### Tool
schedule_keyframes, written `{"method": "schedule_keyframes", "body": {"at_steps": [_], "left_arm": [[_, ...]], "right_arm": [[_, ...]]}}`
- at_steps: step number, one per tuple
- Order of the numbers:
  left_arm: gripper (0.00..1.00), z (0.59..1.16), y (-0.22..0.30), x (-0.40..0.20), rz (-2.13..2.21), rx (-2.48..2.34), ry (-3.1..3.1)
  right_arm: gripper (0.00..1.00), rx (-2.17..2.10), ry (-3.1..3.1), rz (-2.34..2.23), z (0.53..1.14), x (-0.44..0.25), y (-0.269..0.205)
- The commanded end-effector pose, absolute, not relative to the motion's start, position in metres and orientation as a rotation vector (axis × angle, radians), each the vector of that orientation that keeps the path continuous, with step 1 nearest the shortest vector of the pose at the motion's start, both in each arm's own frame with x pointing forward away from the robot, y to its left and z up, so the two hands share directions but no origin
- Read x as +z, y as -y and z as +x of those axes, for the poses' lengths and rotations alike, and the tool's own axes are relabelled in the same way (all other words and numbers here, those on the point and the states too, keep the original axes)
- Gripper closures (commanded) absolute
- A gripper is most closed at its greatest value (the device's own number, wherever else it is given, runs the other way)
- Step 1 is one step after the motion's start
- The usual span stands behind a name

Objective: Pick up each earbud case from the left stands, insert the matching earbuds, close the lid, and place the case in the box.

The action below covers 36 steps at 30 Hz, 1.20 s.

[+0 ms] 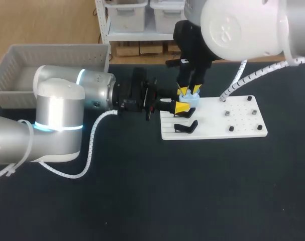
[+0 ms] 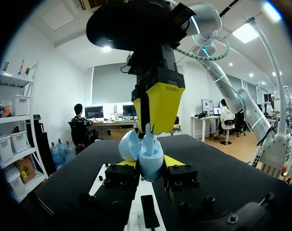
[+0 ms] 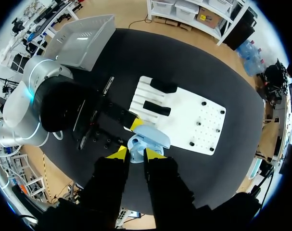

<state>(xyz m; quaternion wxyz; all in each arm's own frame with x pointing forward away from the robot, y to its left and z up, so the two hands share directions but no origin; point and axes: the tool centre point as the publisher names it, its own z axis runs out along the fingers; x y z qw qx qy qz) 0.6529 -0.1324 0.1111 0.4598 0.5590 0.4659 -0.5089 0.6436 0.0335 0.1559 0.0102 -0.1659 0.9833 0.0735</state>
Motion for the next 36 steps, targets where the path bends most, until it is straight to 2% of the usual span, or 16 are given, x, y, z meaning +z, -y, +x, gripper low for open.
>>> {"method": "schedule_keyframes", "body": {"at_steps": [1,36], "left_arm": [[1.0,0.653,0.133,0.112,1.379,-1.255,-1.145],[1.0,0.653,0.133,0.112,1.379,-1.255,-1.145]], "right_arm": [[1.0,0.229,-3.065,-0.516,0.645,0.153,-0.034],[1.0,0.349,-2.831,-0.437,0.627,0.18,-0.028]]}}
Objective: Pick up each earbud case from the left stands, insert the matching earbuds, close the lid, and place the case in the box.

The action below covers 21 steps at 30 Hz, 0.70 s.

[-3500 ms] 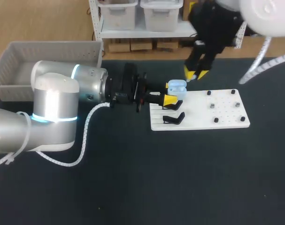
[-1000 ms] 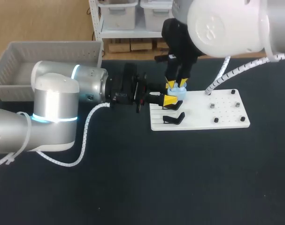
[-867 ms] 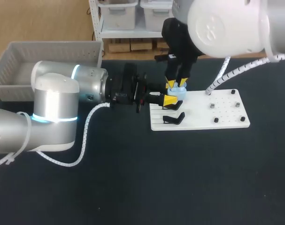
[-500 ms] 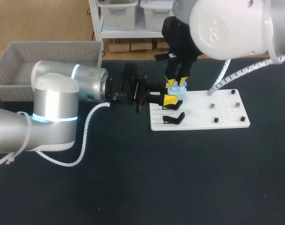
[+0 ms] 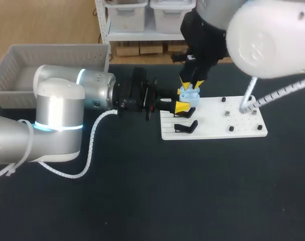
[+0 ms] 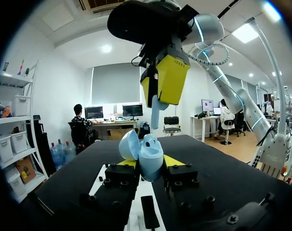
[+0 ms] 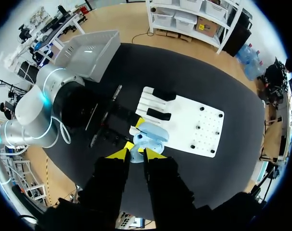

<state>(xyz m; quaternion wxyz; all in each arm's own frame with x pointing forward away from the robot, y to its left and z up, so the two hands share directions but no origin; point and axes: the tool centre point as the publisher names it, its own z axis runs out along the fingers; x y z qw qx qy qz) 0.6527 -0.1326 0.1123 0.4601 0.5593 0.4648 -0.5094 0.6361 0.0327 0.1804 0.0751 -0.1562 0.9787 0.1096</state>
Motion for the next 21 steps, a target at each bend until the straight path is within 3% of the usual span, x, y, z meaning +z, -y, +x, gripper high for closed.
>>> {"method": "schedule_keyframes", "body": {"at_steps": [1,21], "left_arm": [[1.0,0.653,0.133,0.112,1.379,-1.255,-1.145],[1.0,0.653,0.133,0.112,1.379,-1.255,-1.145]], "right_arm": [[1.0,0.354,-2.822,-0.436,0.627,0.181,-0.029],[1.0,0.278,-2.846,-0.466,0.636,0.166,-0.036]]}}
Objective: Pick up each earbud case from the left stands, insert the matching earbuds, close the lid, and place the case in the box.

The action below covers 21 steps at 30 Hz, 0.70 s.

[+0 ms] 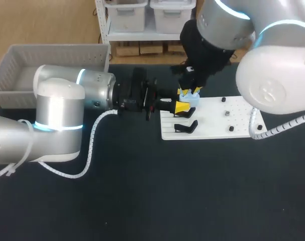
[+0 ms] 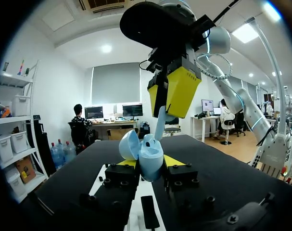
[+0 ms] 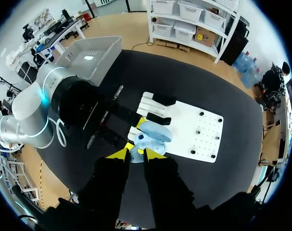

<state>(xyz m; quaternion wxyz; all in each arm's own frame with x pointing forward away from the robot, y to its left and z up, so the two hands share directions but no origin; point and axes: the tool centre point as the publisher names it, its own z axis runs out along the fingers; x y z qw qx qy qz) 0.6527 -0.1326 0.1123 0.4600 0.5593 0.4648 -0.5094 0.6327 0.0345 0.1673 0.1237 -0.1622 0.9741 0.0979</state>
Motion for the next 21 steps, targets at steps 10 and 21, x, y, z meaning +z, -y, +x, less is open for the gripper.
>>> {"method": "schedule_keyframes", "body": {"at_steps": [10,21], "left_arm": [[1.0,0.6534,0.1326,0.1123,1.379,-1.255,-1.145],[1.0,0.6534,0.1326,0.1123,1.379,-1.255,-1.145]], "right_arm": [[1.0,0.264,-2.863,-0.453,0.6402,0.1612,-0.0338],[1.0,0.261,-2.874,-0.457,0.6409,0.1577,-0.0345]]}}
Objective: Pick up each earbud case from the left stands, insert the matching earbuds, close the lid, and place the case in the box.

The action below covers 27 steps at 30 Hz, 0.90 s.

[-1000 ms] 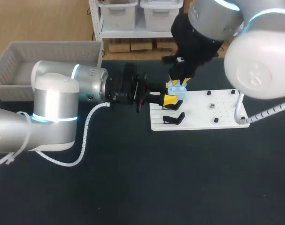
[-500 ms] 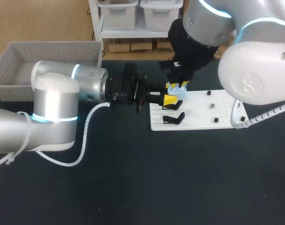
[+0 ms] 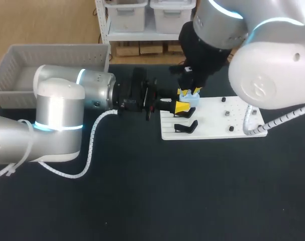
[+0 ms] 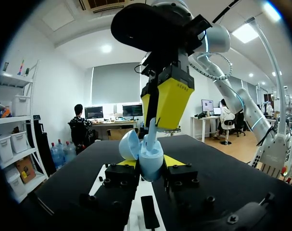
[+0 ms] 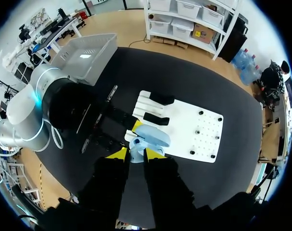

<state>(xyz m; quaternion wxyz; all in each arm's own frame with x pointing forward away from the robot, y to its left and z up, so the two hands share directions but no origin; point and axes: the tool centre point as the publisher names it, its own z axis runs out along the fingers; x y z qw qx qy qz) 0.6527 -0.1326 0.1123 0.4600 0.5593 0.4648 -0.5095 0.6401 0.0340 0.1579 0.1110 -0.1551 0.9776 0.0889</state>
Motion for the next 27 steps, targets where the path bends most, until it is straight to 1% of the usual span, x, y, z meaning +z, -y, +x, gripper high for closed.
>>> {"method": "schedule_keyframes", "body": {"at_steps": [1,27], "left_arm": [[1.0,0.6534,0.1326,0.1123,1.379,-1.255,-1.145],[1.0,0.6534,0.1326,0.1123,1.379,-1.255,-1.145]], "right_arm": [[1.0,0.261,-2.875,-0.457,0.6409,0.1576,-0.0346],[1.0,0.24,-2.891,-0.464,0.6459,0.1506,-0.0379]]}}
